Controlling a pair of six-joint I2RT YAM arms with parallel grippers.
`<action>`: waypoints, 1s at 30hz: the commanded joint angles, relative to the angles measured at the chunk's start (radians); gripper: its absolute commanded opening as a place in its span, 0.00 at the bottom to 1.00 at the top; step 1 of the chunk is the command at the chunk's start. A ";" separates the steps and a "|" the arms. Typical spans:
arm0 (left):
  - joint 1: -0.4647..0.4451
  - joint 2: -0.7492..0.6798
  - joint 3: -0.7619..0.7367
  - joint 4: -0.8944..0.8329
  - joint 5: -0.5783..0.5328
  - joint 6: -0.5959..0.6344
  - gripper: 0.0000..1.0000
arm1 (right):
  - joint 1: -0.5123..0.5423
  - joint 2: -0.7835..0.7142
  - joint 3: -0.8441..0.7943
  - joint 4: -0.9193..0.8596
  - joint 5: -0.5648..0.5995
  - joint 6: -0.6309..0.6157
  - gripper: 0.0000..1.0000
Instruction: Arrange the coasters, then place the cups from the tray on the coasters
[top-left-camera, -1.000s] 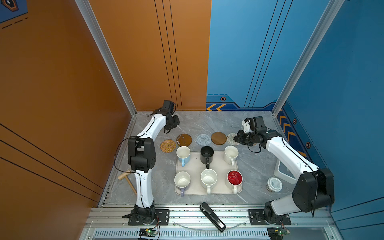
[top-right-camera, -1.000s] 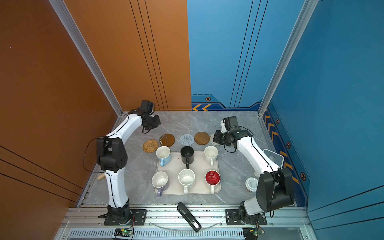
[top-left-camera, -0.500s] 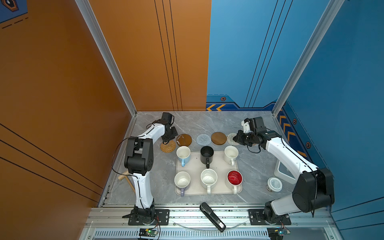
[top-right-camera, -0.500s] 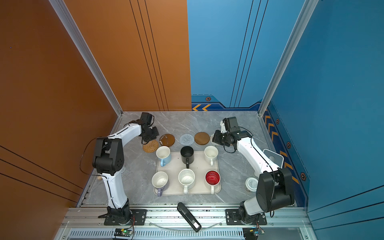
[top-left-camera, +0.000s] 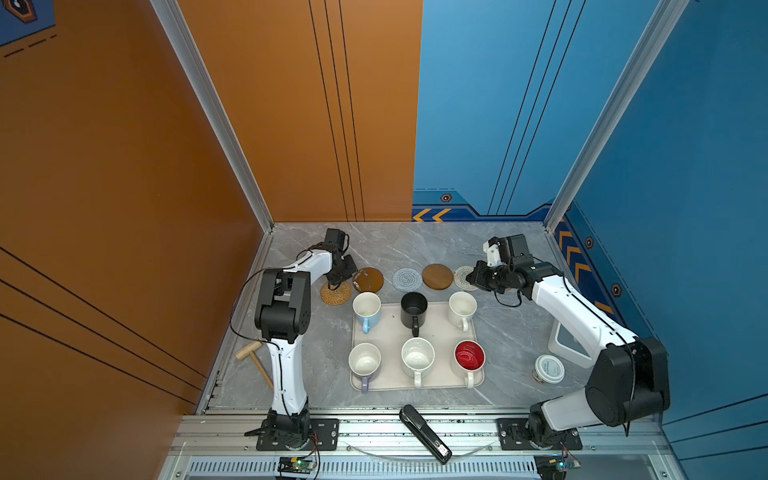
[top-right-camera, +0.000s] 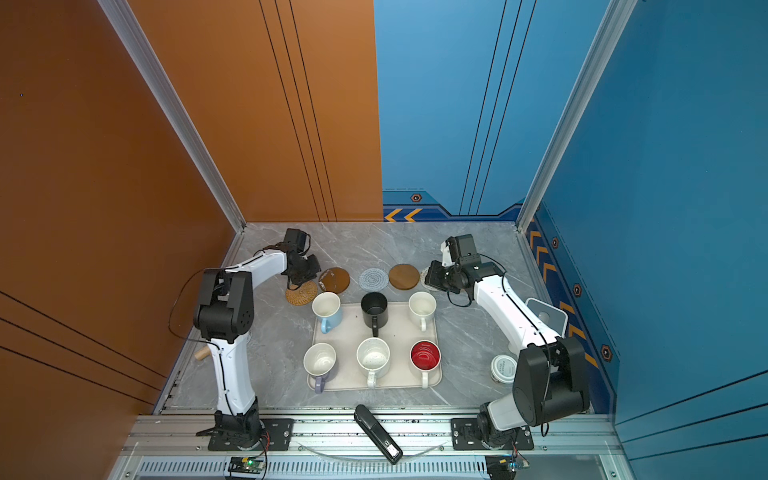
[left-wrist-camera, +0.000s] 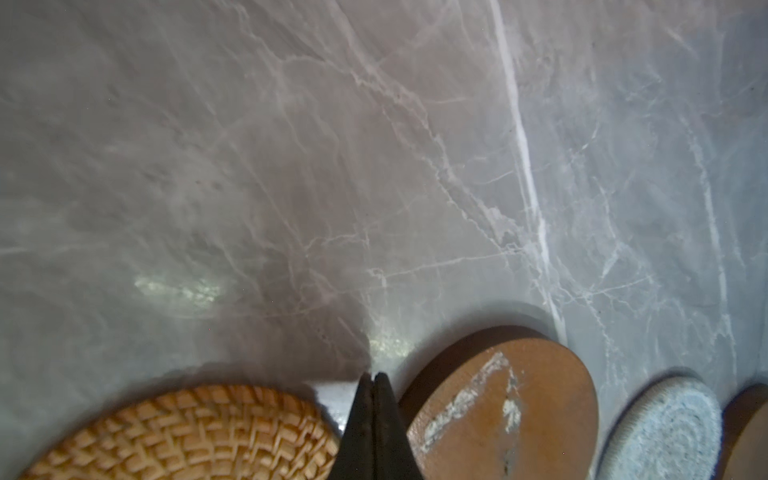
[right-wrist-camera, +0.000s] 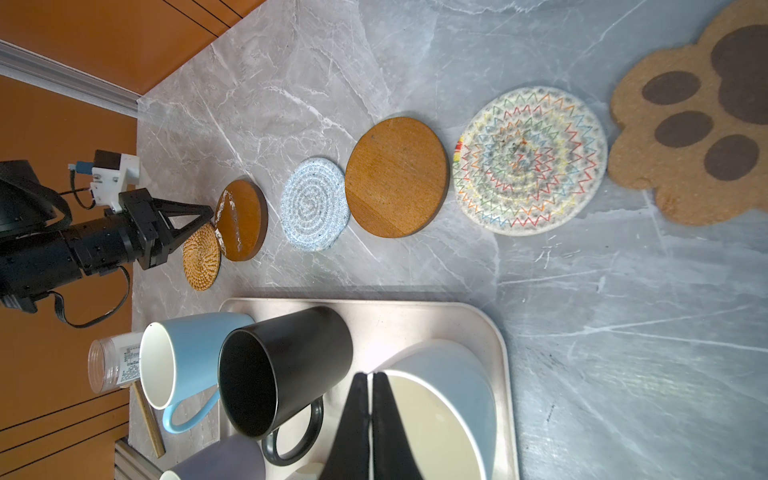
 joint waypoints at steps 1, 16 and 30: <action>0.005 0.013 0.027 0.011 0.025 -0.008 0.00 | 0.008 -0.016 -0.008 0.009 0.001 0.012 0.03; -0.036 0.042 0.036 0.022 0.053 -0.013 0.00 | 0.009 -0.007 -0.017 0.014 -0.005 0.011 0.03; -0.078 0.052 0.038 0.022 0.061 -0.014 0.00 | 0.009 -0.004 -0.028 0.020 -0.010 0.009 0.03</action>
